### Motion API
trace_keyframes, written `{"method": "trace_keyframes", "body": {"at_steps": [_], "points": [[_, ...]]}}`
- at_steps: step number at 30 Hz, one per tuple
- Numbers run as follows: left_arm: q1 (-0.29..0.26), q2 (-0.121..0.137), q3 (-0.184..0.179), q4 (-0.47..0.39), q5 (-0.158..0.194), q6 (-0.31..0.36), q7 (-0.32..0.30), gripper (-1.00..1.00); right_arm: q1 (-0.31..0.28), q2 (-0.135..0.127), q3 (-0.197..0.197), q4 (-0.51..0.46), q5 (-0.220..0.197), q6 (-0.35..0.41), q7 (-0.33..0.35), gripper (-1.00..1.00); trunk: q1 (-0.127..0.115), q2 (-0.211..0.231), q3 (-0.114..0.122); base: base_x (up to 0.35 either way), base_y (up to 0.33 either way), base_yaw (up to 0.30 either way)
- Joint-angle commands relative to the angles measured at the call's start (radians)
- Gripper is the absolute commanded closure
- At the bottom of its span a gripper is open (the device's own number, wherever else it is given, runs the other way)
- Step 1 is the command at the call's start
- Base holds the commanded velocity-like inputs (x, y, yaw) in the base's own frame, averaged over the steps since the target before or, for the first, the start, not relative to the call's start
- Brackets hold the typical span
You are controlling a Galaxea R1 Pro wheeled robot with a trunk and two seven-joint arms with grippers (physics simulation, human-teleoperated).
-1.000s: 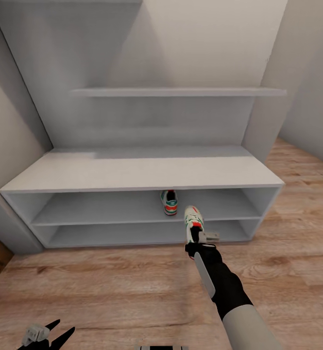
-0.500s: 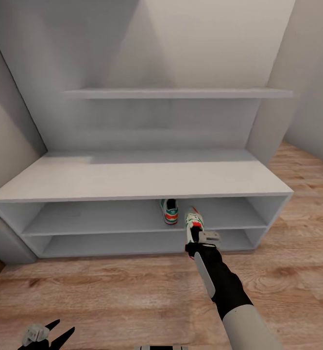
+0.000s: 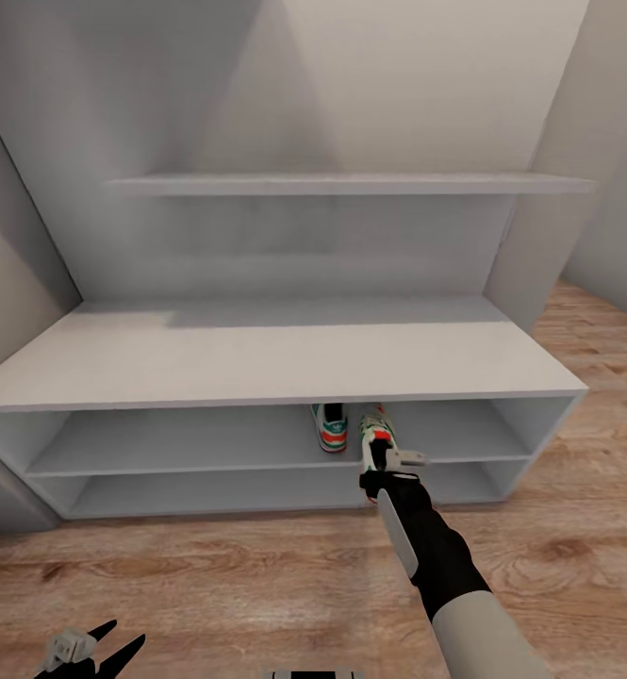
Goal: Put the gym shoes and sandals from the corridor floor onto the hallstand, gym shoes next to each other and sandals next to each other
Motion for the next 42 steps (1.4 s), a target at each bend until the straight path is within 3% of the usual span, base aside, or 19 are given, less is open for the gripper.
{"method": "trace_keyframes", "body": {"at_steps": [1, 22, 42], "points": [[-0.001, -0.001, 0.006, 0.0, -0.011, -0.009, -0.004, -1.0, -0.001, 0.0, 0.001, -0.001, -0.011, 0.002, -0.009, 1.0, 0.0, 0.0, -0.001, 0.251, 0.0, 0.0], [-0.001, -0.001, 0.006, 0.0, -0.011, -0.009, -0.003, -1.0, -0.001, 0.0, 0.0, -0.001, -0.011, 0.002, -0.009, 1.0, 0.0, 0.0, -0.001, 0.196, 0.0, 0.0], [-0.001, -0.001, 0.006, 0.0, -0.011, -0.009, -0.003, -1.0, -0.001, 0.0, 0.003, 0.002, -0.01, 0.002, -0.009, 1.0, 0.0, 0.0, -0.001, 0.026, 0.0, 0.0]]}}
